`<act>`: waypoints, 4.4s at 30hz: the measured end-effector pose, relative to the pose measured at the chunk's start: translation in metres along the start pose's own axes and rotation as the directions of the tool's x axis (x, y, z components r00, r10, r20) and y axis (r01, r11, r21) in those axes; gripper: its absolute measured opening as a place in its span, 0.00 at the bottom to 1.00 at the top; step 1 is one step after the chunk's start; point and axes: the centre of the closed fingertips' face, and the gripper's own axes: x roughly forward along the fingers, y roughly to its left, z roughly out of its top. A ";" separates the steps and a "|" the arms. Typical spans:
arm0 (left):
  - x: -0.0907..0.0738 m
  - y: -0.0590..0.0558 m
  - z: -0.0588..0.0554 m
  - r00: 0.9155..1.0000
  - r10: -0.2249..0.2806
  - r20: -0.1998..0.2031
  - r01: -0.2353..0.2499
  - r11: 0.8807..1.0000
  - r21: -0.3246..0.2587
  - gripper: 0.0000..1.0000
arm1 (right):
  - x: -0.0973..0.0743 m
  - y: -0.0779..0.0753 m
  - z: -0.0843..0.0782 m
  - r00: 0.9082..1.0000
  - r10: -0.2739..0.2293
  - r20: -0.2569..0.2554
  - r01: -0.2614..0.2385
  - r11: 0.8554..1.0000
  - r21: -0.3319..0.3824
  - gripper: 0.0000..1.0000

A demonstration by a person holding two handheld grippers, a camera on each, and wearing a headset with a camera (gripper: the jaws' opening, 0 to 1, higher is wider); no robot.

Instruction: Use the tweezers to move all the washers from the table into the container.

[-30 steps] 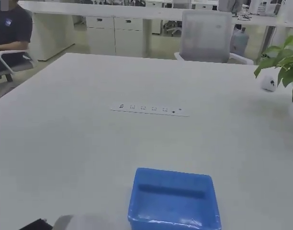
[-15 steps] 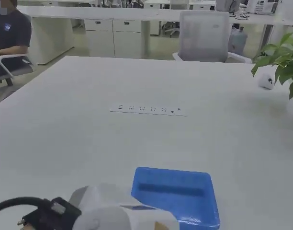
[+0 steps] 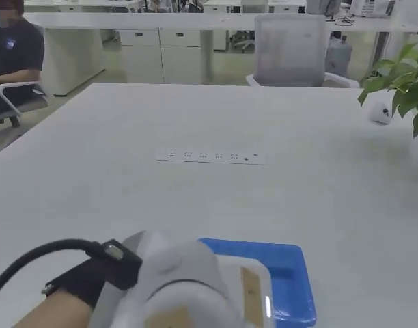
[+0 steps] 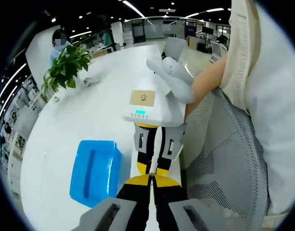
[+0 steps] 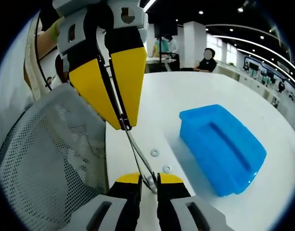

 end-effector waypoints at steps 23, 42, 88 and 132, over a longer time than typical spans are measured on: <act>0.002 0.001 0.003 0.999 -0.039 -0.013 0.039 0.999 0.014 0.00 | 0.001 0.001 -0.002 1.000 0.007 0.012 -0.008 0.999 0.035 0.08; 0.004 0.013 0.004 0.994 0.022 0.111 -0.001 0.983 -0.182 0.20 | -0.012 -0.011 0.012 0.997 -0.015 0.076 0.007 0.994 0.113 0.03; -0.092 0.048 -0.096 0.509 0.849 0.138 -0.473 0.410 -0.780 0.95 | -0.087 -0.087 0.067 0.898 -0.204 0.389 -0.053 0.829 0.557 0.03; -0.093 0.047 -0.098 0.527 0.832 0.170 -0.397 0.419 -0.817 0.89 | -0.028 -0.141 0.041 0.961 -0.250 0.119 0.206 0.932 0.299 0.04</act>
